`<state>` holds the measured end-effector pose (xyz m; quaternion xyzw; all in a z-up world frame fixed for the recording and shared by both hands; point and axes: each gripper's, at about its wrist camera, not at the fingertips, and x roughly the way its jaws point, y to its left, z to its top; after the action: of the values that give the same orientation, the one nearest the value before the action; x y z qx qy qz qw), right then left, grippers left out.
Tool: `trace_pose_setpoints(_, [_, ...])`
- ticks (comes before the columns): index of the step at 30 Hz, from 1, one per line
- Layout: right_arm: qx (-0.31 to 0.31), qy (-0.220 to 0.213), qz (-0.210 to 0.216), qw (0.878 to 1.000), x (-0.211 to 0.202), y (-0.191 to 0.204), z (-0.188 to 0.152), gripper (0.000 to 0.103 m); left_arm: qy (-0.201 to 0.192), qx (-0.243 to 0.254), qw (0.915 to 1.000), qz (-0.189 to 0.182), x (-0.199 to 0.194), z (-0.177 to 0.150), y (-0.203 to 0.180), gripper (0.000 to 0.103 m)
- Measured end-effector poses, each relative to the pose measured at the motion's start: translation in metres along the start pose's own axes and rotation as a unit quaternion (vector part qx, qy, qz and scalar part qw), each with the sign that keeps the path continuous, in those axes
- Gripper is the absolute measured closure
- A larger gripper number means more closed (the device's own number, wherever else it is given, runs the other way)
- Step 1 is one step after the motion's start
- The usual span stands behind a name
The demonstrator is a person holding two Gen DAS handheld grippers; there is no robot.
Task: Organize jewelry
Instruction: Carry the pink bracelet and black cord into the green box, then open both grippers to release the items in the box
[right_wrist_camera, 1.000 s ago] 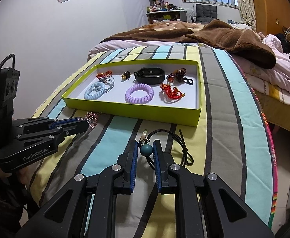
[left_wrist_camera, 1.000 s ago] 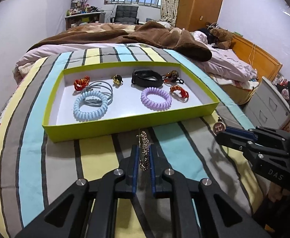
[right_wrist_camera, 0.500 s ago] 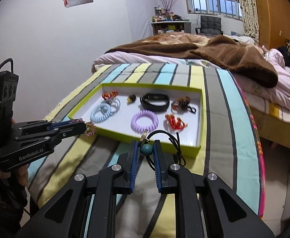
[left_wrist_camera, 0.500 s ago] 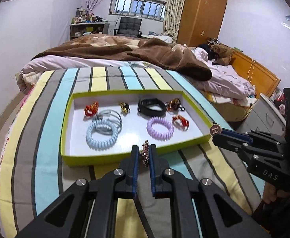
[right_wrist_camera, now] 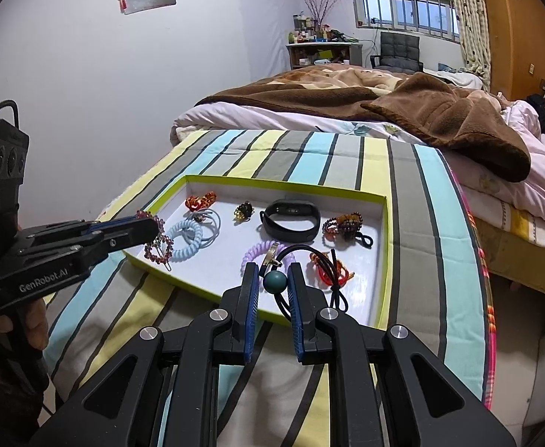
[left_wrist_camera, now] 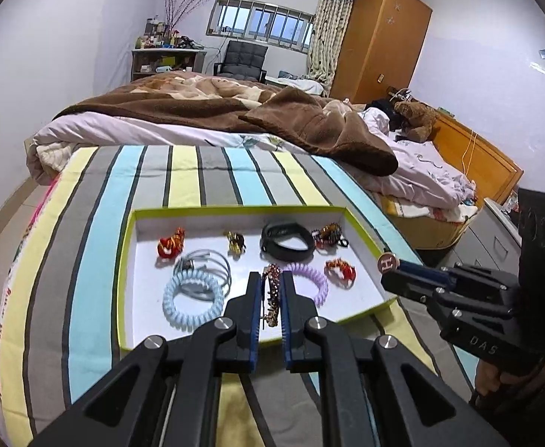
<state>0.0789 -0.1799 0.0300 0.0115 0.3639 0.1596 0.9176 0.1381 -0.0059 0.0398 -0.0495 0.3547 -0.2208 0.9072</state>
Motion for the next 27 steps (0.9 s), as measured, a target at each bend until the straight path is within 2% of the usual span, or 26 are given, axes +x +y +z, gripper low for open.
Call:
trace_pose_setpoints(9, [-0.012, 0.009, -0.012, 1.0, 0.016, -0.006, 0.016, 0.087, 0.01, -0.013, 0.9999, -0.005, 0.021, 0.013, 0.007, 0.093])
trace_pose_setpoints(18, [-0.026, 0.053, -0.018, 0.998, 0.044, -0.014, 0.011, 0.087, 0.043, -0.028, 0.9984, -0.021, 0.056, 0.006, 0.011, 0.093])
trace_pose_setpoints(22, [-0.032, 0.074, -0.015, 0.997, 0.056, -0.015, 0.006, 0.087, 0.048, -0.034, 0.9981, -0.019, 0.061, 0.004, 0.016, 0.093])
trace_pose_setpoints(27, [-0.034, 0.082, -0.005, 0.996, 0.065, -0.011, 0.005, 0.087, 0.048, -0.02, 0.9986, 0.005, 0.057, 0.005, 0.017, 0.092])
